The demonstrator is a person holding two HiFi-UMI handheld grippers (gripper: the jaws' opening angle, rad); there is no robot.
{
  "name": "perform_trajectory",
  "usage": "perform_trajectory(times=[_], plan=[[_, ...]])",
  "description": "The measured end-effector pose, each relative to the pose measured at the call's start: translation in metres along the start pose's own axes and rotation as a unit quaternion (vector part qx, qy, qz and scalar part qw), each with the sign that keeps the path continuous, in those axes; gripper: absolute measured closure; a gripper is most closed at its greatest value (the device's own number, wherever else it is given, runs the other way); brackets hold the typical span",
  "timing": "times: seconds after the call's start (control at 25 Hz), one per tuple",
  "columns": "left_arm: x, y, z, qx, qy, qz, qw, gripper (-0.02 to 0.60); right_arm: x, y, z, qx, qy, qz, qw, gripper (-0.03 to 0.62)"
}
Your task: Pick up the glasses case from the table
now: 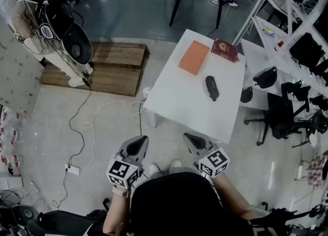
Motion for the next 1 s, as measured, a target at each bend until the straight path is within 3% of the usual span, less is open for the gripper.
perform_trajectory(times=[0.36,0.84,1.0], plan=[[0.011,0.024,-0.025,0.002,0.008,0.001,1.0,0.563,-0.003,-0.022,-0.016,0.009,0.015,-0.005,1.0,0.565],[0.011,0.082,-0.051,0.016,-0.009,0.019,0.9997,0.563,-0.01,-0.042,-0.081,0.028,0.065,-0.021,0.997,0.565],[0.009,0.102,-0.041,0.011,-0.008,0.026,0.9996,0.563,-0.009,-0.029,-0.101,0.022,0.064,-0.018,0.998,0.563]])
Point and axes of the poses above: the fingertips, and each gripper's own axes: y forward along the fingers, z to its left, x out of its top, the point moved 10 cm from there along -y, backward along the fingers, and after that the axes turned 8 degrees about x, right-handed, at the moved point
